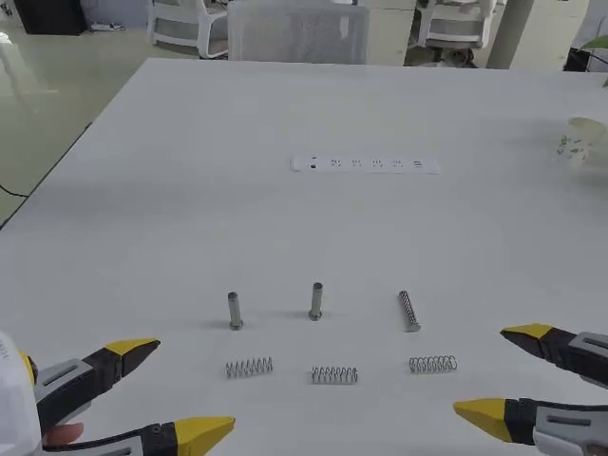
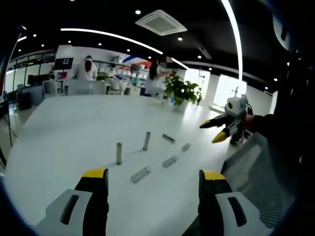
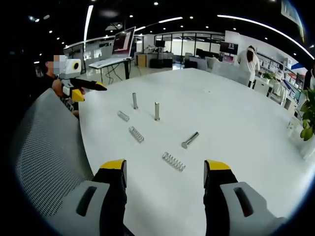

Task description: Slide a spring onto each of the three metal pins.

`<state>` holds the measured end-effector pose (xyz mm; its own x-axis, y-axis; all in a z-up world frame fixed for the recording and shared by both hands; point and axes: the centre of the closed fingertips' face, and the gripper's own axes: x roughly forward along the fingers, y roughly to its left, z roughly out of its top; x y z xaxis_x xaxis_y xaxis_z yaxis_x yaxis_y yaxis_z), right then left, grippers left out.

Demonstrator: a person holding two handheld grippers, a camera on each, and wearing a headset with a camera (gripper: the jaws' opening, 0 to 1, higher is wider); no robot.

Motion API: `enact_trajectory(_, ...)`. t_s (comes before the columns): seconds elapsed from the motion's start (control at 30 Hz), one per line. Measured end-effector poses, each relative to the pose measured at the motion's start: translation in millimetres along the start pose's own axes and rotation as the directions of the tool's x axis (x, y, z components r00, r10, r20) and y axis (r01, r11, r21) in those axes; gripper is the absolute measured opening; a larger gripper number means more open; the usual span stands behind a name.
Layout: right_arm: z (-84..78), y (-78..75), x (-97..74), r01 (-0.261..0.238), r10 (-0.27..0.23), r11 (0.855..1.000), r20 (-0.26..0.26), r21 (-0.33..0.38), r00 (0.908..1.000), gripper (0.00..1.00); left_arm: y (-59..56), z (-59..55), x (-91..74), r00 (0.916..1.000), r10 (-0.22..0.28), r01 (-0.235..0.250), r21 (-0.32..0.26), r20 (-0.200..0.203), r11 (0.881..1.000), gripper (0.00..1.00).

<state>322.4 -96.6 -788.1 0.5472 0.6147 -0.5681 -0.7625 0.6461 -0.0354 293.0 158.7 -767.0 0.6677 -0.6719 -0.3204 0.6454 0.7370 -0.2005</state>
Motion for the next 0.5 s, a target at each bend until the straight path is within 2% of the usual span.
enact_trajectory(0.5,-2.8,-1.1,1.4,0.0,0.0,1.0,-0.009,0.008,1.0,0.62,0.8,-1.7,2.7,1.0,-0.001,0.001,-0.003,-0.003,1.0,0.7)
